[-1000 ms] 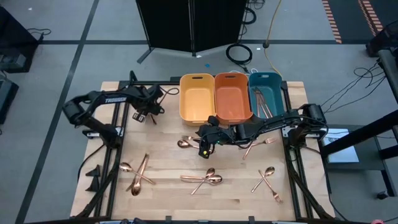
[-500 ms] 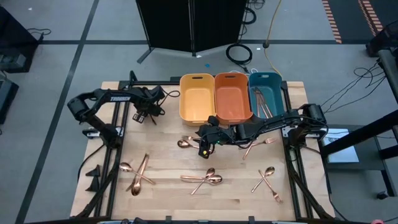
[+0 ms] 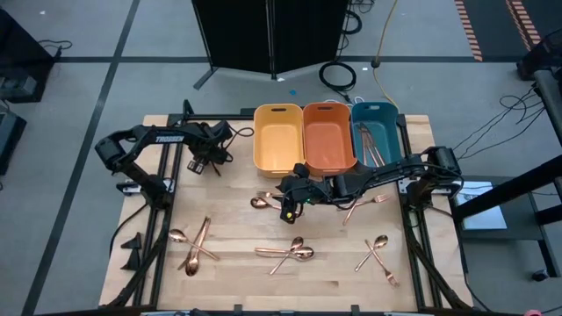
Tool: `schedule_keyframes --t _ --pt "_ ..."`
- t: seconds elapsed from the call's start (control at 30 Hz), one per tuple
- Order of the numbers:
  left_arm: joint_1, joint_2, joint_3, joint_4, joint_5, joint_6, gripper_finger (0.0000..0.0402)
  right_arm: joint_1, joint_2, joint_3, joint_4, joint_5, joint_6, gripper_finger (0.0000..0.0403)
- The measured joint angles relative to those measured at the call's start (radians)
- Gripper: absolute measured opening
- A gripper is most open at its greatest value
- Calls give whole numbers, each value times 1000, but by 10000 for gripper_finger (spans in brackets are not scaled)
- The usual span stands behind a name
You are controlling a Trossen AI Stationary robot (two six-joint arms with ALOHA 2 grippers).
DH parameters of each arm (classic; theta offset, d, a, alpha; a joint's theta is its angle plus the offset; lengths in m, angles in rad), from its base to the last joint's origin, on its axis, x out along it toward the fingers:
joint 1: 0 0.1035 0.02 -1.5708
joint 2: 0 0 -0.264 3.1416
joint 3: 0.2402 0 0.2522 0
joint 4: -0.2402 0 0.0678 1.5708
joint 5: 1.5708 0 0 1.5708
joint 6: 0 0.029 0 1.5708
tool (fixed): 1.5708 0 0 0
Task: Sort silverware
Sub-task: Put the copper knife into the blue bin
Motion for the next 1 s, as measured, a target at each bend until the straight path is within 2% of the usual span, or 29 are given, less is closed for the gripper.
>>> schedule_keyframes --t 0.23,0.37,0.63,1.0 --pt "-1 0 0 -3 12 -1 59 0 0 0 0 0 0 144" --pt "-7 -3 0 0 11 -8 30 0 -1 0 0 0 -1 144" --pt "-47 -79 -2 10 12 -7 18 0 -5 0 0 0 -12 144" --pt "-156 -273 -1 -24 -11 -7 17 10 -67 -2 -29 6 20 144"
